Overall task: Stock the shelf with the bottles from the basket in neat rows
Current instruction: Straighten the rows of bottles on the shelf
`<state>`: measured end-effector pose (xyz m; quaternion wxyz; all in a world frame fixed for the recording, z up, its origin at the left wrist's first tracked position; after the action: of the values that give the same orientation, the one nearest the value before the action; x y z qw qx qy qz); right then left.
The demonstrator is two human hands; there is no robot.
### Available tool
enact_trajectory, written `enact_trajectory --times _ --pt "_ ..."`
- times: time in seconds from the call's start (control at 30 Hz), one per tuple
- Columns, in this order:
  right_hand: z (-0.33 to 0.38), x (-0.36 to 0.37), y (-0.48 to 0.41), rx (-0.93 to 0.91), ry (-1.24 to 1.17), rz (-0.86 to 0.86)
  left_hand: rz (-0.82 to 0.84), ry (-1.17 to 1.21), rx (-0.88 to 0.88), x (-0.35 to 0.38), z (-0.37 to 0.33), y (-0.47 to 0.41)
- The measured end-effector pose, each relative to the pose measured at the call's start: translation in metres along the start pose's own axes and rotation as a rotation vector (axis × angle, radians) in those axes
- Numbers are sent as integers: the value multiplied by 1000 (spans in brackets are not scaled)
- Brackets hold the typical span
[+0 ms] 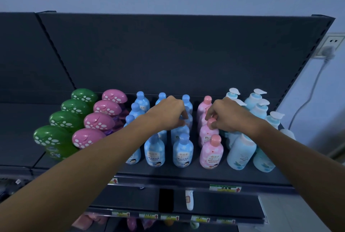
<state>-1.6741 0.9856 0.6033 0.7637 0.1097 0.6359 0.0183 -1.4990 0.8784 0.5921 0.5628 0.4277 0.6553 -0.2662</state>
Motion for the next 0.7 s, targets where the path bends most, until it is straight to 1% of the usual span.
enact_trajectory --times 0.3,0.5,0.57,0.7 --pt "2 -3 2 -4 4 4 -43 -1 20 3 -1 -7" --pt "1 -4 0 -6 22 15 -51 48 35 8 2 -9" --pt "1 -4 -1 0 19 31 -42 57 34 8 2 -9" --pt "-1 -5 -5 5 1 81 26 65 28 3 2 -9"
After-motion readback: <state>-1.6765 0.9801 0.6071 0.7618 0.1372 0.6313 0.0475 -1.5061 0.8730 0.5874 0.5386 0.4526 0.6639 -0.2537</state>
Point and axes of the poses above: each hand's wrist, its own y-axis away from the middle knuckle, its own x-axis out of the palm, z = x × y, the point moved 2 cm from there along -y, towards the middle knuckle, and after that the axes turned 12 degrees about z, right-handed, at the moved point
